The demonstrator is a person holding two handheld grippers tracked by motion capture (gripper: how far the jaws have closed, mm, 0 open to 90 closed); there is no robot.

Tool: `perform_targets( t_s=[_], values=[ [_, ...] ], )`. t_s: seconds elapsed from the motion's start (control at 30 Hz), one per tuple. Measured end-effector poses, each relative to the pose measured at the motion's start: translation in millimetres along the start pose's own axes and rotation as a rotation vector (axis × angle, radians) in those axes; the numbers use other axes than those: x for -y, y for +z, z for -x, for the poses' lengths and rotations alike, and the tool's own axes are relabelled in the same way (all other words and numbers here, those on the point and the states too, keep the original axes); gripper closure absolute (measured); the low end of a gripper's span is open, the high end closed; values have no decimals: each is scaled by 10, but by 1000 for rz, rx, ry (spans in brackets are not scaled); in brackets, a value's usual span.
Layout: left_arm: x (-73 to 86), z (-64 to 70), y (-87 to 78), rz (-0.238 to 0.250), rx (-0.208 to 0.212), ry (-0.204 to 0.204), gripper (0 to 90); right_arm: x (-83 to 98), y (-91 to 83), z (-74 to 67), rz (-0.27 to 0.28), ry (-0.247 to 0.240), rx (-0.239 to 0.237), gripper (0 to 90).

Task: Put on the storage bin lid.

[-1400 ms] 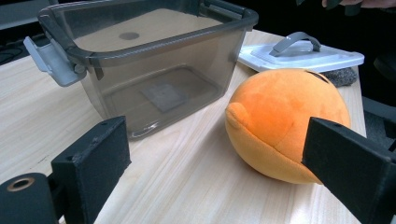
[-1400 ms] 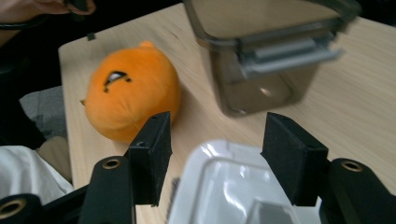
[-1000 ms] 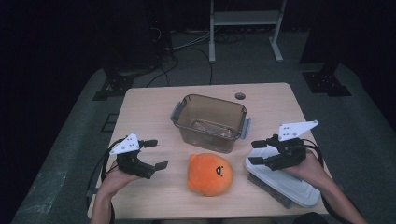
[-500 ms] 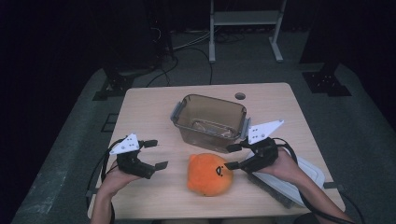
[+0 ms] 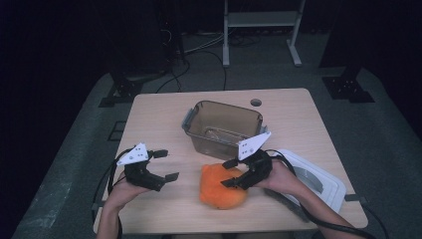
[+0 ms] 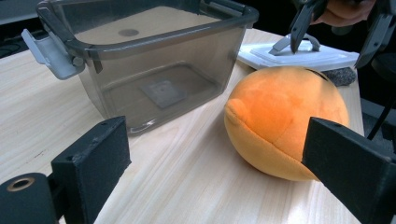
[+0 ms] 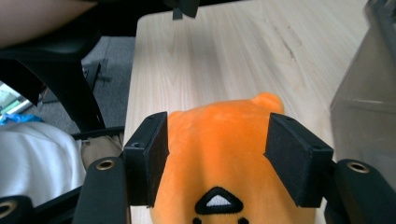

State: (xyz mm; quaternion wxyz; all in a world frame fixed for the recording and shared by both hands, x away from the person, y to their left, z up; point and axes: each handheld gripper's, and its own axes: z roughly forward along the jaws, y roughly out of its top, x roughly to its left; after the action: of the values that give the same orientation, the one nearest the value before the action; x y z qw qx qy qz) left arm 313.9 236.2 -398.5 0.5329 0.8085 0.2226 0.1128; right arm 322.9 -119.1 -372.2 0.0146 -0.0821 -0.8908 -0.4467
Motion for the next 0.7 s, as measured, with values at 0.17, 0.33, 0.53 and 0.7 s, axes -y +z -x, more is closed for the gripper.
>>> perform_targets(
  t_s=[0.17,0.33,0.53,0.7],
  values=[
    [8,-4,-20,0,-5,-3,70,26,148,29,-41,-8,3,389],
    [16,-8,-44,3,-10,-8,70,87,265,60,-53,1,14,405],
    [26,-17,-55,6,-14,-12,70,174,369,64,-58,17,20,469],
    [30,-17,-51,6,-15,-14,70,217,492,1,-94,-11,25,580]
  ],
)
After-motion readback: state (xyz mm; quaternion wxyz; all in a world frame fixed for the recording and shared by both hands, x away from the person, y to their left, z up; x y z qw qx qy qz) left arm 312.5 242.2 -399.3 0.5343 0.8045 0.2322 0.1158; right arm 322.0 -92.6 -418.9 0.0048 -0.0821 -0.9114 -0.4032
